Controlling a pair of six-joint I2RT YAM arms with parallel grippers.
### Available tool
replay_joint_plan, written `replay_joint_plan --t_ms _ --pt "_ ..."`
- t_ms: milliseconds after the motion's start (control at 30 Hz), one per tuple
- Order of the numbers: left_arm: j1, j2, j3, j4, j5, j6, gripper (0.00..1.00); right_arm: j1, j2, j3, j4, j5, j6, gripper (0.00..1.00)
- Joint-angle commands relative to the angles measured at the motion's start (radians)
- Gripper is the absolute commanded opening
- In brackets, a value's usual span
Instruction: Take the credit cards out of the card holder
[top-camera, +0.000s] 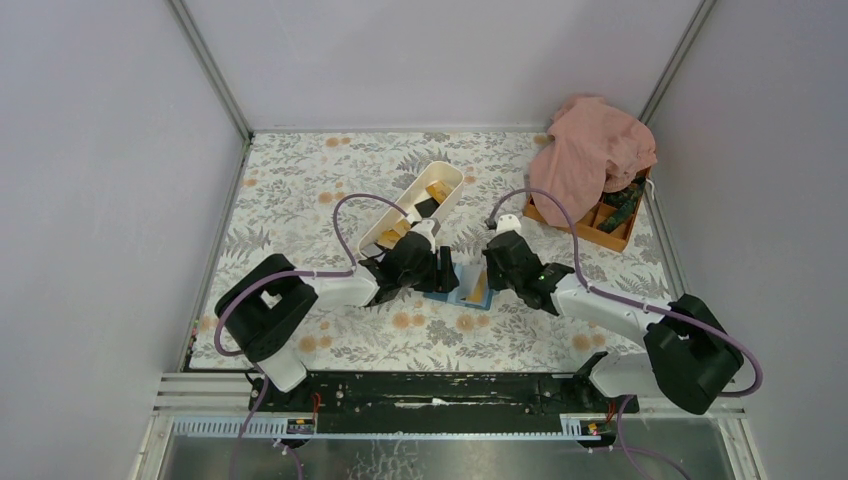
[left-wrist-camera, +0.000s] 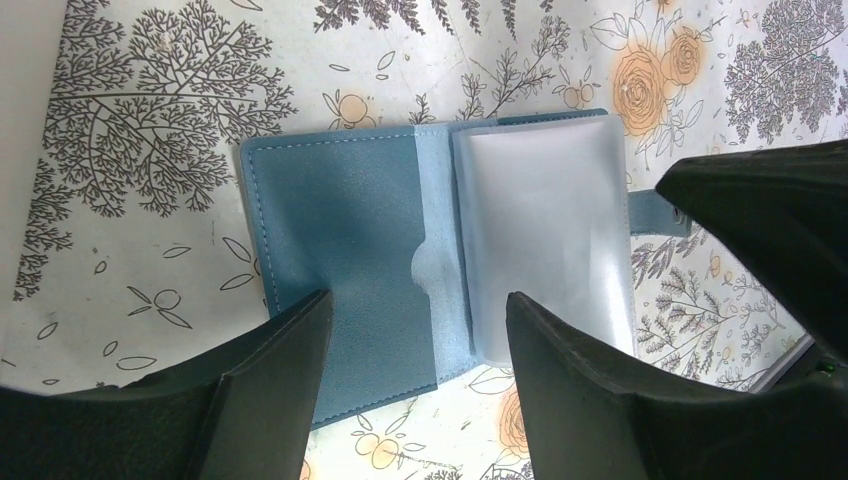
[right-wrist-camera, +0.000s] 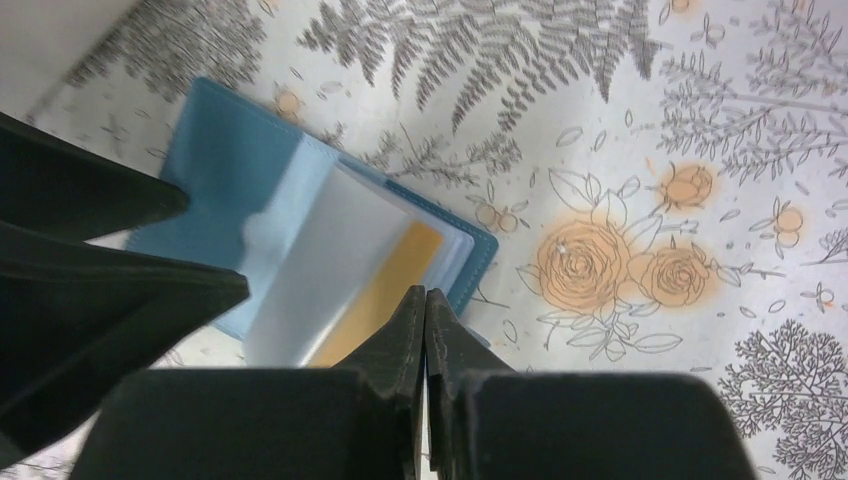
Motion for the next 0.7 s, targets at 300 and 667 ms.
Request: replay_joint_plan --t_ms 300,667 --pt "0.009 0.042 -0.016 0.006 -0.007 0.030 0.72 -0.007 0.070 -0.067 0.115 -0.056 -0.004 0.00" --pt "0.009 0.067 -0.007 0.010 0.013 0.028 0.72 -0.008 0.083 -0.077 0.167 -0.130 -0.006 0.00"
